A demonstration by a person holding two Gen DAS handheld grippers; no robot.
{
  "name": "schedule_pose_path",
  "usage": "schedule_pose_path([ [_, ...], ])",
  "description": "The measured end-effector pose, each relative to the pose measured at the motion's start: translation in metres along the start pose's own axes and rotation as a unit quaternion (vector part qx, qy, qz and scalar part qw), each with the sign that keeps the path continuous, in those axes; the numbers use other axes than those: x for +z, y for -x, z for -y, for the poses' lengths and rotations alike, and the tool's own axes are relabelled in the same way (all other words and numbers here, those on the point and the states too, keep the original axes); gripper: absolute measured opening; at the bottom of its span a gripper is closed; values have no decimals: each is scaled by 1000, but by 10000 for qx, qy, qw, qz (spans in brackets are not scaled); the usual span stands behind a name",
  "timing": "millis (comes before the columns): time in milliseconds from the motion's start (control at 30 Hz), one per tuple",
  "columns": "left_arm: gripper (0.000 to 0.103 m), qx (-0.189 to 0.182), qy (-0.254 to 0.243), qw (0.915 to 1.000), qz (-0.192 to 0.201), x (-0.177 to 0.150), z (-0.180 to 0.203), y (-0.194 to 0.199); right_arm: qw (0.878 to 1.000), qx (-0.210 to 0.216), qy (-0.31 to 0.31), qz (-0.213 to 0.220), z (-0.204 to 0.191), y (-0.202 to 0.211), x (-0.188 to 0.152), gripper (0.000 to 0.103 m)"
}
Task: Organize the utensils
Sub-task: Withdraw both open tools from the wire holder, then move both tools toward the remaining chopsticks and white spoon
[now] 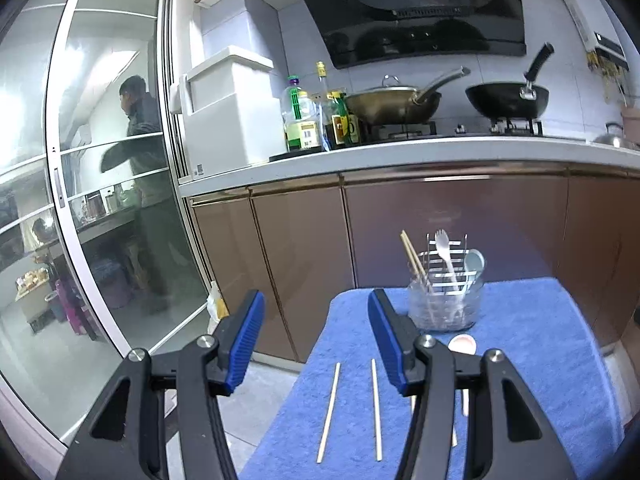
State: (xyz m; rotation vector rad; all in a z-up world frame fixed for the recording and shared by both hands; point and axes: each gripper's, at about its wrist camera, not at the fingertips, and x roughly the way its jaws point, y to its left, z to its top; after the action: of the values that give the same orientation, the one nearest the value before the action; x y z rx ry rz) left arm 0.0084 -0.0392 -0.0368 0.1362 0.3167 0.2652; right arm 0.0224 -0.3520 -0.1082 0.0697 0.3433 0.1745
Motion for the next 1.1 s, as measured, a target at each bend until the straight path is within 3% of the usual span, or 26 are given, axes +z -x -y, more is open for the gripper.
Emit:
schedule_pose_path([
  [233, 52, -344, -61, 9993, 100, 8, 14, 1, 9998, -114, -85, 127, 5, 10, 5, 51],
  [500, 52, -843, 35, 9964, -63, 8, 20, -32, 9998, -157, -46, 134, -12, -8, 14, 51],
  [700, 52, -888, 205, 9947, -486, -12, -2, -78, 9999, -3, 7, -121, -35, -44, 15, 51],
  [900, 52, -861, 553, 9875, -1196, -35, -36, -130, 9981, 139, -58, -601, -40, -90, 10, 51],
  [1100, 52, -794, 639, 9838, -1478, -46, -49, -146, 9960, 275, 6, -853, -47, -128, 4, 51],
])
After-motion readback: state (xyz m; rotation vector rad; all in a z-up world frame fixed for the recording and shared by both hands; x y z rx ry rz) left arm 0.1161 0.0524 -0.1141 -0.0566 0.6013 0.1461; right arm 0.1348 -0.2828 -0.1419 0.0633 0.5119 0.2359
